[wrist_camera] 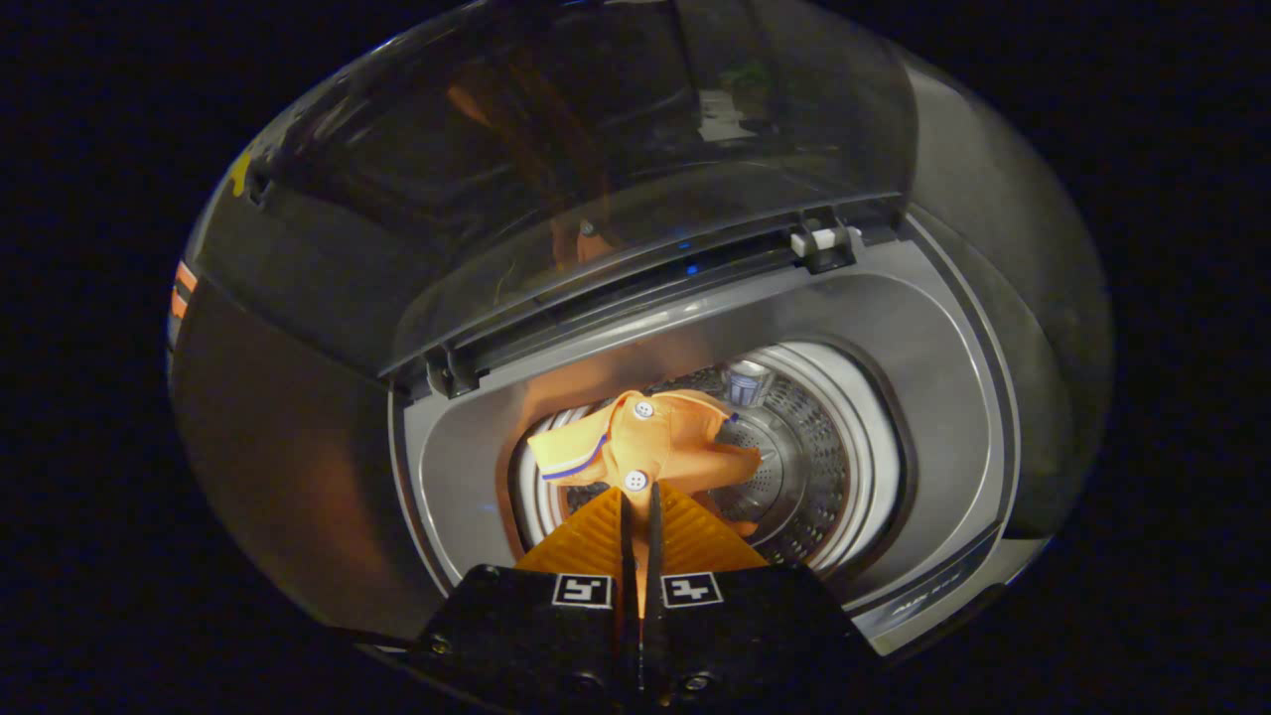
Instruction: Put the clothes into the washing machine and then close the washing machine lid.
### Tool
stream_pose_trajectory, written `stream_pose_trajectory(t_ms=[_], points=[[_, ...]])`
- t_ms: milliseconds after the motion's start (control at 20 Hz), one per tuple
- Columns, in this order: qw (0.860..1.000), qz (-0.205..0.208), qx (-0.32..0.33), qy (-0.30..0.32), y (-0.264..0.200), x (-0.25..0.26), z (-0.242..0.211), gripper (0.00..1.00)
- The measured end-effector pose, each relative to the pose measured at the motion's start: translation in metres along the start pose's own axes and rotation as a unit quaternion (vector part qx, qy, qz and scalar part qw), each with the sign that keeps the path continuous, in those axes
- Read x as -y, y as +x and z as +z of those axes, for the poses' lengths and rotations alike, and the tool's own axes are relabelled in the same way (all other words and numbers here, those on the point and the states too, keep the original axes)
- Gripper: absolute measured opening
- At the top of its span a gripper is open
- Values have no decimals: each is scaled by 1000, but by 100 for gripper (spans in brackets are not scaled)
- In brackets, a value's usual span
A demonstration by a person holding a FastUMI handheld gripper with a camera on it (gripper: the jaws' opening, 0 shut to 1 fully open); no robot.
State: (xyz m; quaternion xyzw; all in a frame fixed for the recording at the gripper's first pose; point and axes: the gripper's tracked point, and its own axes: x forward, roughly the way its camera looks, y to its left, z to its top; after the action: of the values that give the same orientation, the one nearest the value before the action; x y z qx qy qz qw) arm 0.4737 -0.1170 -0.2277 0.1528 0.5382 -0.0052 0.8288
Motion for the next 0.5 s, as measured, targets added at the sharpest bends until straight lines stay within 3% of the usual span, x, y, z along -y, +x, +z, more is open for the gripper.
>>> stream_pose_trajectory(t_ms=[250, 350, 450, 500], points=[[1000, -26, 0, 10, 18, 14, 4, 6], [1000, -26, -6, 12, 17, 19, 4, 16], [1000, -31, -1, 4, 14, 24, 2, 32], [999, -32, 2, 0, 12, 25, 4, 33]])
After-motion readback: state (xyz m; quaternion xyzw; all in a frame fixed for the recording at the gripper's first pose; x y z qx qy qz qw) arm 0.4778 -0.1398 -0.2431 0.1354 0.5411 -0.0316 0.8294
